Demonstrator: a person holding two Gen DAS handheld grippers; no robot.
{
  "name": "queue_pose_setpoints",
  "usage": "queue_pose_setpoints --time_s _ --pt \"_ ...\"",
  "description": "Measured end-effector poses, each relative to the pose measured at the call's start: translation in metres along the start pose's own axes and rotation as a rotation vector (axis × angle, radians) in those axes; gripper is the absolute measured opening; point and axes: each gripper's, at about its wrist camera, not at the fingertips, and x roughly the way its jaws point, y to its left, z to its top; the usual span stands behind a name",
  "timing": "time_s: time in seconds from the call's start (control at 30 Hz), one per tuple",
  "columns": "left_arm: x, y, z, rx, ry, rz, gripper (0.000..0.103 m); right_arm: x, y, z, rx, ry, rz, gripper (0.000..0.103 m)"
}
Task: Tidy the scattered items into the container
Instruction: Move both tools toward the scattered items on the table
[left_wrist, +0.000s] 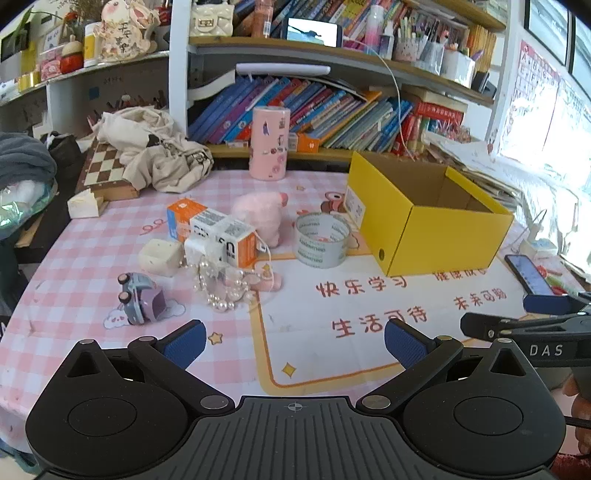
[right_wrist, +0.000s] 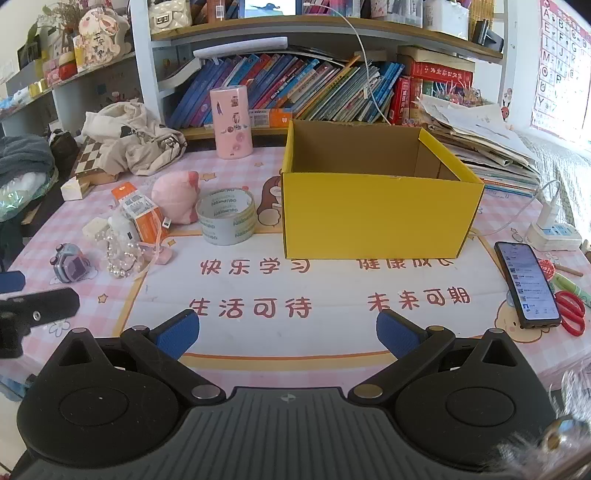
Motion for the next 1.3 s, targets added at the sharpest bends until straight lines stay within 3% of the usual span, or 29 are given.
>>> queue_pose_setpoints --time_s 0.27,0.57,0.73,0.9,1.3 --pt "-0.006 -0.003 -0.003 0.042 -0.028 0.015 0.103 0.000 0.005 0.002 -0.036 -0.003 -0.023 0.103" --pt "-0.007 0.002 -0.003 0.045 -0.035 -0.070 0.103 0.002 0.005 0.003 -0.020 -0.003 -0.040 0.103" --pt "-0.006 0.008 0.000 0.021 -0.039 -0.068 0.103 0.000 0.007 0.002 -0.025 -0.006 -0.041 0.103" --pt "0.000 0.012 0.002 -0.002 0.001 -0.032 0.103 0.000 0.008 0.001 -0.040 0.002 -0.069 0.103" --pt "0.011 0.015 -0.003 -0.021 0.065 -0.021 0.103 0.004 0.010 0.002 -0.048 0.016 -0.022 0.103"
